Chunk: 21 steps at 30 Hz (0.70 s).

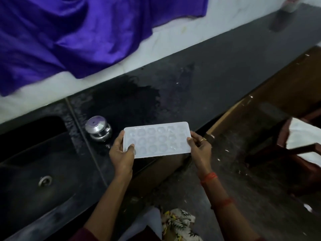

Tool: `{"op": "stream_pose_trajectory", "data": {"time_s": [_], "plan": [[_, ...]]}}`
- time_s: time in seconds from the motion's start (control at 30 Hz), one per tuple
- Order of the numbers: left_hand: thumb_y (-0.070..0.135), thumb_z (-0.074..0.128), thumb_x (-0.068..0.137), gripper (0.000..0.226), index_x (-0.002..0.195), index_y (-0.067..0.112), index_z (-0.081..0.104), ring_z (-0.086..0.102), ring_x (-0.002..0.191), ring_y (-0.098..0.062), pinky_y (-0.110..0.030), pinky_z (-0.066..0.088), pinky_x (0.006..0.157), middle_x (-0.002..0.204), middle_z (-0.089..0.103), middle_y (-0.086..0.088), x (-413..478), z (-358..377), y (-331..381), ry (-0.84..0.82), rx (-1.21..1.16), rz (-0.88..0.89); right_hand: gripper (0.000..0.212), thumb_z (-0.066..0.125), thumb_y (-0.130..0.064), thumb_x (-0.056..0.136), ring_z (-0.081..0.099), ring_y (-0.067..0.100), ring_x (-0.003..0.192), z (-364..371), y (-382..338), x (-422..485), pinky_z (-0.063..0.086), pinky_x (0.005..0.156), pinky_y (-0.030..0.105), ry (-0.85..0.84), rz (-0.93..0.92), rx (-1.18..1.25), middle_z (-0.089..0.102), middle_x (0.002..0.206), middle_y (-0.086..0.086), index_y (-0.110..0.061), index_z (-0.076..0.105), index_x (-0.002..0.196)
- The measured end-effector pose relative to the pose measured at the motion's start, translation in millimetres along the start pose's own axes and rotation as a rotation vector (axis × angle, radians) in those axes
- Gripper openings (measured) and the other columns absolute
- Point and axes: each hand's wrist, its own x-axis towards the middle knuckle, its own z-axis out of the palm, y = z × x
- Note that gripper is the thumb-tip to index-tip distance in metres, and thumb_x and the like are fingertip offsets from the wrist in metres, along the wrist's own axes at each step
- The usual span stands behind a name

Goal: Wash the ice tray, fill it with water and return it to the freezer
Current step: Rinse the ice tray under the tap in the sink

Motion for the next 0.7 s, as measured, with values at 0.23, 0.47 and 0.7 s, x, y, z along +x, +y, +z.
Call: {"op": "stream_pose_trajectory", "data": {"time_s": [0.23, 0.47, 0.7], "plan": [[-0.009, 0.064, 0.088, 0.055, 0.136, 0.017, 0.061, 0.065, 0.115, -0.012, -0.031, 0.055, 0.093, 0.13, 0.066, 0.002, 2.5, -83.1, 6.5, 0.198, -0.016, 0.022, 0.025, 0.067, -0.011, 0.091, 0.072, 0.016, 0.099, 70.6, -1.8, -34.6, 0.056, 0.093, 0.046, -0.195, 0.053, 0.045, 0.076, 0.103, -0.001, -0.017, 0.07, 0.115], [-0.012, 0.063, 0.088, 0.054, 0.137, 0.012, 0.058, 0.063, 0.116, -0.01, -0.03, 0.052, 0.097, 0.127, 0.065, 0.006, 6.8, -169.4, 9.5, 0.354, -0.061, 0.019, 0.025, 0.067, -0.008, 0.09, 0.072, 0.013, 0.098, 144.2, -2.3, -76.2, 0.057, 0.092, 0.045, -0.368, 0.046, 0.006, 0.076, 0.102, -0.003, -0.025, 0.071, 0.107], [-0.015, 0.062, 0.087, 0.056, 0.137, 0.01, 0.058, 0.062, 0.119, -0.01, -0.031, 0.051, 0.102, 0.134, 0.064, 0.001, 27.2, -259.9, 4.4, 0.481, -0.055, -0.012, 0.027, 0.066, -0.006, 0.091, 0.072, 0.01, 0.096, 224.3, 10.0, -125.4, 0.057, 0.092, 0.041, -0.489, 0.05, -0.042, 0.076, 0.1, -0.005, -0.019, 0.071, 0.114]]}}
